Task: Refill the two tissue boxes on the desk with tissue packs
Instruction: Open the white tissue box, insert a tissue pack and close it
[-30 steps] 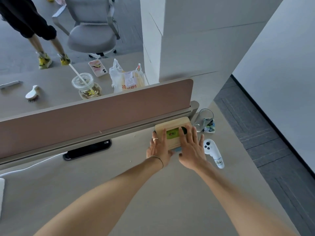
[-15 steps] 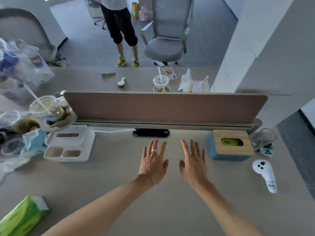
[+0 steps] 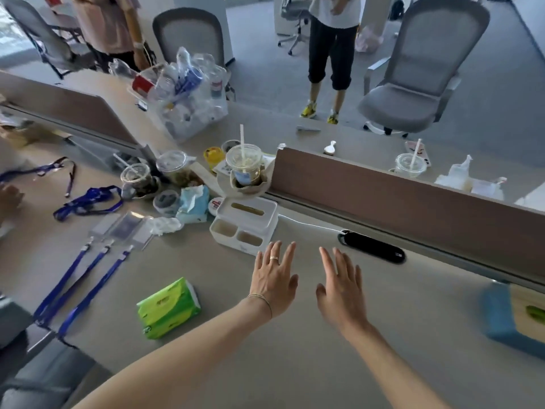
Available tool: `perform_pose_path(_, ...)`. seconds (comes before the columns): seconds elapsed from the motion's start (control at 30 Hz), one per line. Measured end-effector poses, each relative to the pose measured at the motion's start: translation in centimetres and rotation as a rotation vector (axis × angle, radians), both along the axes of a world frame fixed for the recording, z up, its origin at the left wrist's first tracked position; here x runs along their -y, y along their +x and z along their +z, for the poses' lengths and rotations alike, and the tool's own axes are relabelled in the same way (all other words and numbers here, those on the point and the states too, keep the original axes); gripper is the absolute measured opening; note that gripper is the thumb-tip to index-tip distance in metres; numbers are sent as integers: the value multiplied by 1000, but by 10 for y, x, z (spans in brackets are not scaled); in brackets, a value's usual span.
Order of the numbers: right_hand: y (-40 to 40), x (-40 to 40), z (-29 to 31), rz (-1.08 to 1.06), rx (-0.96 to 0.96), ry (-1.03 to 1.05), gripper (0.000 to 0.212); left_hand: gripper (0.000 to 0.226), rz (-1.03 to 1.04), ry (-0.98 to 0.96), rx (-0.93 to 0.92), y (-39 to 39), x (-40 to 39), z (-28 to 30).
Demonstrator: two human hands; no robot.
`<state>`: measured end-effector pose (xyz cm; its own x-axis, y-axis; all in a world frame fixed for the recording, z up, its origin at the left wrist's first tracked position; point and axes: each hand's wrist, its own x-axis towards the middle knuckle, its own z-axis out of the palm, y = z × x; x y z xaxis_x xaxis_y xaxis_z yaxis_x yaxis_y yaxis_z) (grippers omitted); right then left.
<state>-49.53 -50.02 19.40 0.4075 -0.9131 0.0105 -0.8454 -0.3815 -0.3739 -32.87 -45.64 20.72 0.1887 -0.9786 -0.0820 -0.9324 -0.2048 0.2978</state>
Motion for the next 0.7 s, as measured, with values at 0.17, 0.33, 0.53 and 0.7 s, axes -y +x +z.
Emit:
perform_pose_path(0.17,74,-4,1,67,18,26,91,77,53,13,2,72,-8,-6)
perform_pose_path(0.33,131,0,-11,103,72,96,84,75,62,103,25,130,1,-26)
perform_pose_path(0.53,177,24,-23,-112,67,316,80,76,334,107,-264,185,34,-45)
perform_pose_path(0.7,197,58,-36,-254,0,439,78,83,400,131,-323,222,70,-55)
